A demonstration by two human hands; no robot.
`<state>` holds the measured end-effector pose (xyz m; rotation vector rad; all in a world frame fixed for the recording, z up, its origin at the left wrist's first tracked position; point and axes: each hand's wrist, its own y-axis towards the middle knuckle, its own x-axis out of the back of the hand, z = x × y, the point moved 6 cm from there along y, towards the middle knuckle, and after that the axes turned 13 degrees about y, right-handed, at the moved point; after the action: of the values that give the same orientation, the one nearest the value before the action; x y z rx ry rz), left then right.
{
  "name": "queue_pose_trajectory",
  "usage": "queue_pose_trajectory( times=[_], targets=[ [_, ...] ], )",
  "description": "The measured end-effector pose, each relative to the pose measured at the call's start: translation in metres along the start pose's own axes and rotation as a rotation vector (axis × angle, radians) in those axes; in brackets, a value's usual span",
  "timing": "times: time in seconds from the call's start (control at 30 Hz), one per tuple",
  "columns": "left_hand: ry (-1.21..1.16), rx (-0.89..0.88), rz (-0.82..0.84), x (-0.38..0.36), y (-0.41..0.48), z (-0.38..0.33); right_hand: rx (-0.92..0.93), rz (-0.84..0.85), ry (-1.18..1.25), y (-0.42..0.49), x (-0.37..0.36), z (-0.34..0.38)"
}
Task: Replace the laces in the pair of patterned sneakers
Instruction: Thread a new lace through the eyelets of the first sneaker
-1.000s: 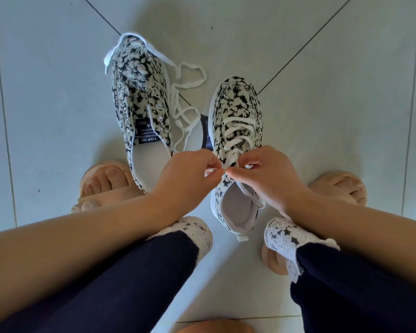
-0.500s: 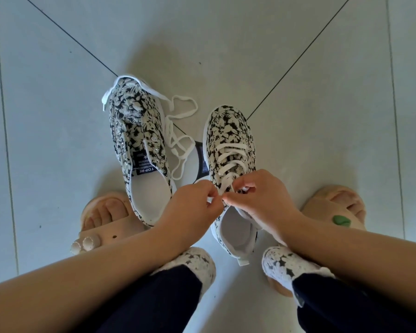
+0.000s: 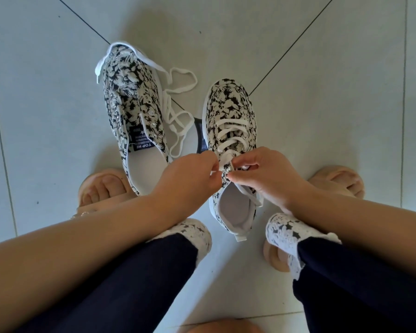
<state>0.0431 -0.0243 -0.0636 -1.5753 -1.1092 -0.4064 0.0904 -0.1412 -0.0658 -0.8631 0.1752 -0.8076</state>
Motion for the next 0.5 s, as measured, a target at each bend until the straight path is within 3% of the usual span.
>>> queue_pose_trajectory(
  times=[0.13,0.3,0.4,0.5],
  targets=[
    [0.116,-0.042,-0.007,0.005,0.0,-0.005,-0.002,0.034,-0.023,0.001,0.0,0.004],
    [0.062,-0.015,-0.021,0.004,-0.001,0.001,0.138,0.071,-0.357,0.002,0.0,0.015],
    [-0.002,0.006,-0.046,0.003,-0.003,0.005,0.256,-0.027,-0.541,-0.003,0.001,0.02],
    [-0.045,0.004,-0.079,0.0,-0.004,0.008,0.27,-0.085,-0.556,-0.004,0.002,0.017]
  ],
)
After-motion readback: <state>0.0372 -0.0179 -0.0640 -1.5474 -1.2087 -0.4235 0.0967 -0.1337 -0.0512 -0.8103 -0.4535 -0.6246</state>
